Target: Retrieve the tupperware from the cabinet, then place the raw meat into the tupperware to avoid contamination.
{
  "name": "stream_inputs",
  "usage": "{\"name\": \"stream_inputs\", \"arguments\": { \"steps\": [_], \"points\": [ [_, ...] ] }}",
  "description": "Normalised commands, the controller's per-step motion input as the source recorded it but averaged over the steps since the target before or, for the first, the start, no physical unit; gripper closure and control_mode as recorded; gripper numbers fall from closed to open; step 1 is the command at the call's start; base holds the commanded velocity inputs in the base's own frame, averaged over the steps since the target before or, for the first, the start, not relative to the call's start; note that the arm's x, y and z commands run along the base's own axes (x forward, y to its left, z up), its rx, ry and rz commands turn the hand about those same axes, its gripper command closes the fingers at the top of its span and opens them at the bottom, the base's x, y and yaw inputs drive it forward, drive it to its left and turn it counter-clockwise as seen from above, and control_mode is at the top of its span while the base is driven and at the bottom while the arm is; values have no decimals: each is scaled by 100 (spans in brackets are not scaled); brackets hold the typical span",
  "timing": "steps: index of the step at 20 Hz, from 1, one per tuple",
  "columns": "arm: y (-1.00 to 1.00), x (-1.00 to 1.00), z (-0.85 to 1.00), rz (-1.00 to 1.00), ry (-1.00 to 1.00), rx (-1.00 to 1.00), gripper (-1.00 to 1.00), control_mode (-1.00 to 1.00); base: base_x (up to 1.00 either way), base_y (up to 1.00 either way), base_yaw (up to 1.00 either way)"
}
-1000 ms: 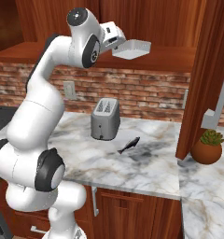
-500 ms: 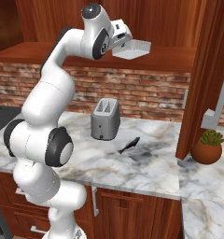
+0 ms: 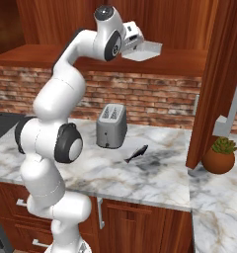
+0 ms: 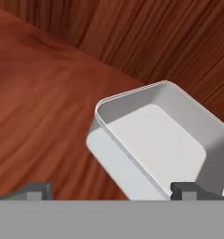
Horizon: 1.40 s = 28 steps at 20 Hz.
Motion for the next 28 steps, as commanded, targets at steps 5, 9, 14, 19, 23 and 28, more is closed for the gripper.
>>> {"name": "stream_inputs", "arguments": {
  "steps": [5, 9, 14, 19, 23, 28],
  "points": [
    [-26, 43, 22, 0, 2, 1, -100, -100, 0, 0, 0],
    [-25, 68, -15, 2, 14, 0, -100, -100, 0, 0, 0],
    [-3, 7, -2, 0, 6, 0, 100, -100, 0, 0, 0],
    [0, 0, 0, 0, 0, 0, 100, -100, 0, 0, 0],
    [0, -15, 0, 0, 2, 0, 100, -100, 0, 0, 0],
    [0, -79, 0, 1, 0, 0, 100, -100, 0, 0, 0]
  ]
}}
